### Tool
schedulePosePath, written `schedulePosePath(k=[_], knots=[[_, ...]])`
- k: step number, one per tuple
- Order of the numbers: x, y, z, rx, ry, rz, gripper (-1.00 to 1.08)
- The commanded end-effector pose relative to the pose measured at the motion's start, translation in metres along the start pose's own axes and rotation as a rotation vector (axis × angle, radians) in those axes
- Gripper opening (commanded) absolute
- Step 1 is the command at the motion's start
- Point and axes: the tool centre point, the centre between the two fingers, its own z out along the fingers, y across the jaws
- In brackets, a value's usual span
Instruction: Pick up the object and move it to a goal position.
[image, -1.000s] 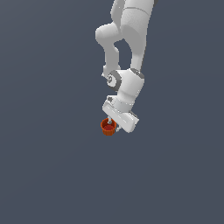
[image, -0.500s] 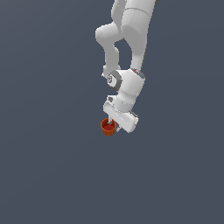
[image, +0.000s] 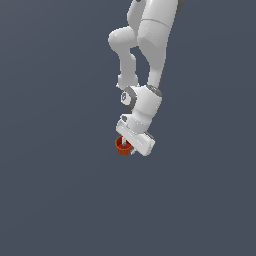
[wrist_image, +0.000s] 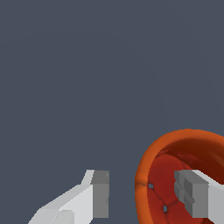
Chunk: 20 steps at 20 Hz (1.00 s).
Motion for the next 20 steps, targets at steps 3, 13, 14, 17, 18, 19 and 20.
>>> schedulePosePath(k=[3, 13, 14, 17, 18, 19, 20], knots=[[0.001, -0.001, 0.003, 0.001, 0.001, 0.0, -1.0], [0.0, -0.002, 0.003, 0.002, 0.001, -0.001, -1.0], [0.0, -0.002, 0.003, 0.002, 0.001, -0.001, -1.0], [0.005, -0.002, 0.002, 0.002, 0.001, -0.001, -1.0], [0.008, -0.002, 0.002, 0.002, 0.001, -0.001, -1.0], [0.012, -0.003, 0.001, 0.002, 0.002, -0.001, -1.0], [0.016, -0.003, 0.0, 0.002, 0.002, -0.001, -1.0]])
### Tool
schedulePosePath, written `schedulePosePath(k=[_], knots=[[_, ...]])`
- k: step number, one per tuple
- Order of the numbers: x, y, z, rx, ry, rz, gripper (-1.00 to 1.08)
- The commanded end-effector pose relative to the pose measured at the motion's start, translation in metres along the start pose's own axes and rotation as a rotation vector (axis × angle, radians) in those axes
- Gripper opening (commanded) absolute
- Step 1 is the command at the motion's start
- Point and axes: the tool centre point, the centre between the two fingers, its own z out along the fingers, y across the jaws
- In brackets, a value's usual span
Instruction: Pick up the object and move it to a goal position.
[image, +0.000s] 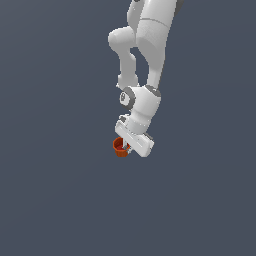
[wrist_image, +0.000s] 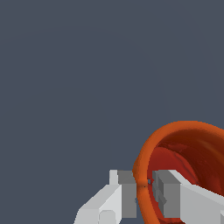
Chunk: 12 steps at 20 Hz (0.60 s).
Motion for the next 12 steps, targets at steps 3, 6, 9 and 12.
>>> schedulePosePath(k=[3, 6, 9, 12], knots=[[0.022, -0.002, -0.004, 0.001, 0.002, 0.002, -1.0], [0.044, -0.005, -0.008, 0.001, 0.002, 0.002, -1.0], [0.069, -0.008, -0.013, 0.001, 0.003, 0.002, -1.0], [0.099, -0.011, -0.019, 0.001, 0.003, 0.002, -1.0]])
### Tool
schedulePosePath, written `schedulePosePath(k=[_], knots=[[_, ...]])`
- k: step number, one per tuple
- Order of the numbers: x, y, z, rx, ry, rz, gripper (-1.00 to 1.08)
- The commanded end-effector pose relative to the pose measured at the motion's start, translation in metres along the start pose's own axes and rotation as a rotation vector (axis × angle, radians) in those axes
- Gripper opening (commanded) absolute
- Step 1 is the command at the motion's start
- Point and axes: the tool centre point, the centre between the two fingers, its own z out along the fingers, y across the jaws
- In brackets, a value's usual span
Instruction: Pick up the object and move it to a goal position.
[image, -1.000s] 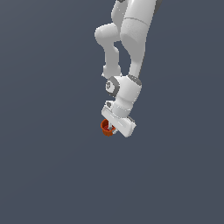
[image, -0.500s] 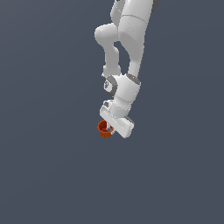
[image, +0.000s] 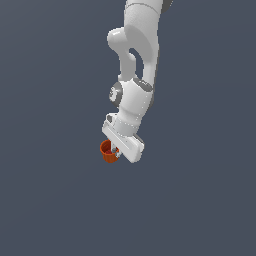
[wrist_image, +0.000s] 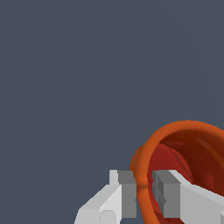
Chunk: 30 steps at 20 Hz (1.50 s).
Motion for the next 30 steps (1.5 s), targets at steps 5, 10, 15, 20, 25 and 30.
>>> schedulePosePath(k=[5, 10, 15, 20, 25, 30], knots=[[0.068, -0.009, -0.013, 0.002, 0.0, 0.001, -1.0], [0.114, -0.015, -0.021, 0.003, -0.002, 0.001, -1.0], [0.152, -0.021, -0.027, 0.003, -0.002, 0.001, -1.0], [0.177, -0.025, -0.031, 0.002, -0.002, 0.0, -1.0], [0.192, -0.028, -0.033, 0.001, -0.002, 0.0, -1.0], [0.198, -0.029, -0.034, 0.001, -0.001, 0.0, -1.0]])
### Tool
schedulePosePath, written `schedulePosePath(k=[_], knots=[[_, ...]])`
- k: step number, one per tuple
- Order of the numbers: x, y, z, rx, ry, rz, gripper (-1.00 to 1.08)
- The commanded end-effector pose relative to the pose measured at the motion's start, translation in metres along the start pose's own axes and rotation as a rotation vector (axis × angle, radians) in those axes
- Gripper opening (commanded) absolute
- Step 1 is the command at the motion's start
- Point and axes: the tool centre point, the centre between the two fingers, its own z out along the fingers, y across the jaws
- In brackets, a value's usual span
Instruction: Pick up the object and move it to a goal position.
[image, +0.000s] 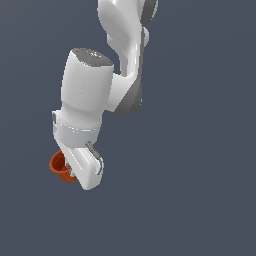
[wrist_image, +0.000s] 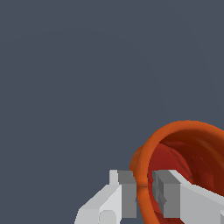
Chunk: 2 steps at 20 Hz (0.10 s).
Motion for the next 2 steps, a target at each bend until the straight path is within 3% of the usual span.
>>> schedulePosePath(k=[1, 2], knots=[[0.003, -0.001, -0.0014, 0.001, 0.001, 0.0, -1.0], [0.0031, -0.001, -0.0014, 0.001, 0.001, 0.0, -1.0]])
